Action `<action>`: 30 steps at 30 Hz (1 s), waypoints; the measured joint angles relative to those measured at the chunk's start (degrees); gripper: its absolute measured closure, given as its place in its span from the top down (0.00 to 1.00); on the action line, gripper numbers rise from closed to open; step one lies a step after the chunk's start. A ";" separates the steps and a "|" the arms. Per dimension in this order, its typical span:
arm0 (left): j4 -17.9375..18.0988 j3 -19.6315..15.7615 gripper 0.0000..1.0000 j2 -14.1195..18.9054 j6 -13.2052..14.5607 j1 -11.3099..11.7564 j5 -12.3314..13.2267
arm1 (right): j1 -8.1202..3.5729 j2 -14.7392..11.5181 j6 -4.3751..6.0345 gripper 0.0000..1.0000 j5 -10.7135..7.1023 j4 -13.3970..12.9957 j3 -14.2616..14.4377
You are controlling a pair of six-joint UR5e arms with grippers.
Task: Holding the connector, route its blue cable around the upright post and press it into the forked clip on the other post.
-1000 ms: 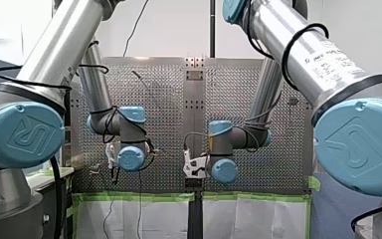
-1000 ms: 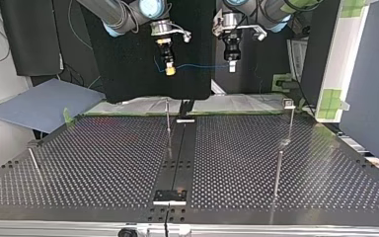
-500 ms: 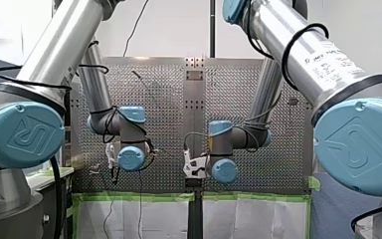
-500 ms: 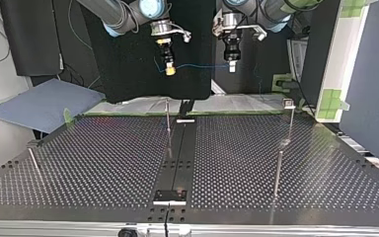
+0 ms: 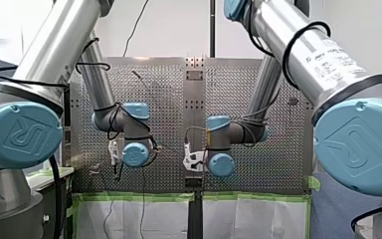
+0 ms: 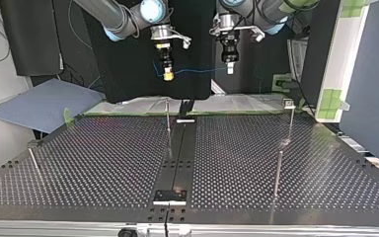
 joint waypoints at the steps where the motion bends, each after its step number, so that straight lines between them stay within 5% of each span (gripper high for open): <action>1: -0.34 0.42 0.01 0.43 -0.33 0.02 -0.11 | -0.01 0.42 0.58 0.00 0.57 0.58 -0.57; 14: -2.43 2.86 0.01 6.29 -2.93 0.67 -0.33 | -0.73 5.56 6.15 0.00 6.85 5.72 -1.86; 18: -2.46 2.90 0.01 6.51 -2.33 1.25 -0.03 | -0.89 4.52 6.11 0.00 7.63 6.02 -1.85; 30: -2.59 2.97 0.01 6.51 -1.13 3.79 1.44 | -0.57 -1.00 3.71 0.00 8.55 9.89 -3.62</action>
